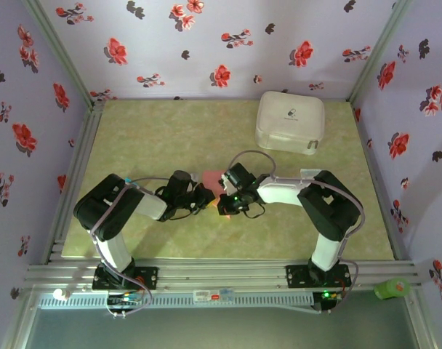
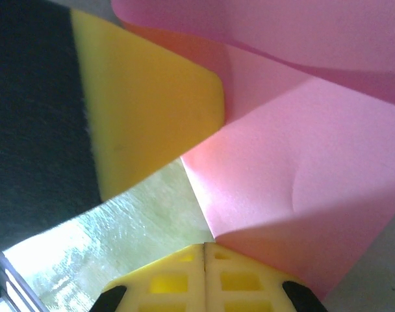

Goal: Fold a paper plane with a square sheet of paper (pick it up from the middle)
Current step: Third fold the triangle at the center of the table.

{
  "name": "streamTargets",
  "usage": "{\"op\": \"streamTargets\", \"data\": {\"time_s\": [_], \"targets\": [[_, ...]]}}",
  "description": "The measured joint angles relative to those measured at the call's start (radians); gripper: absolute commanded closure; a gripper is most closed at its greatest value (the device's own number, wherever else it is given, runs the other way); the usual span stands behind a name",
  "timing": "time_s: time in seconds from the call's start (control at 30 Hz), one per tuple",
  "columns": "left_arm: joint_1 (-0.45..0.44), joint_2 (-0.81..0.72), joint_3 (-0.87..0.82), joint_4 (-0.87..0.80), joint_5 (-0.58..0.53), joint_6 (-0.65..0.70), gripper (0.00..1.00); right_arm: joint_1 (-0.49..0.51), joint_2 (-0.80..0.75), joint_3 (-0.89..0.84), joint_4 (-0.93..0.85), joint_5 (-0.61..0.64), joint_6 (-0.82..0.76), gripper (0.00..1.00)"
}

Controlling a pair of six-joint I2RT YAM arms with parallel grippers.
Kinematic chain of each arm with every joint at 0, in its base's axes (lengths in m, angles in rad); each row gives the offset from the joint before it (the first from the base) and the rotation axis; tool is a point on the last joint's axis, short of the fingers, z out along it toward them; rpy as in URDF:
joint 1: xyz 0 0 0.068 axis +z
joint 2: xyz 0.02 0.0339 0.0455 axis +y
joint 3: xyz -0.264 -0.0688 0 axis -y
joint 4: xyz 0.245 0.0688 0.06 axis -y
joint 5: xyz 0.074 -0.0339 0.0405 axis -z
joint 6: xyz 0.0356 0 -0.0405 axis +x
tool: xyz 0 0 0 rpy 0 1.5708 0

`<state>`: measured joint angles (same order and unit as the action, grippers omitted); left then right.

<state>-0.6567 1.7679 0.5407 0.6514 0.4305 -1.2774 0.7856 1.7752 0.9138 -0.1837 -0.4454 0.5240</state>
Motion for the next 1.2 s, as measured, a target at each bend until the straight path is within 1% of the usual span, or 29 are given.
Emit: {"op": "streamTargets", "data": {"time_s": [0.57, 1.2], "targets": [[0.000, 0.000, 0.001, -0.002, 0.000, 0.000, 1.00, -0.032, -0.029, -0.091, 0.121, -0.062, 0.027, 0.90], [-0.005, 0.000, 0.012, -0.026, 0.000, 0.001, 1.00, -0.057, -0.102, -0.227, 0.233, -0.116, 0.057, 0.89]]}}
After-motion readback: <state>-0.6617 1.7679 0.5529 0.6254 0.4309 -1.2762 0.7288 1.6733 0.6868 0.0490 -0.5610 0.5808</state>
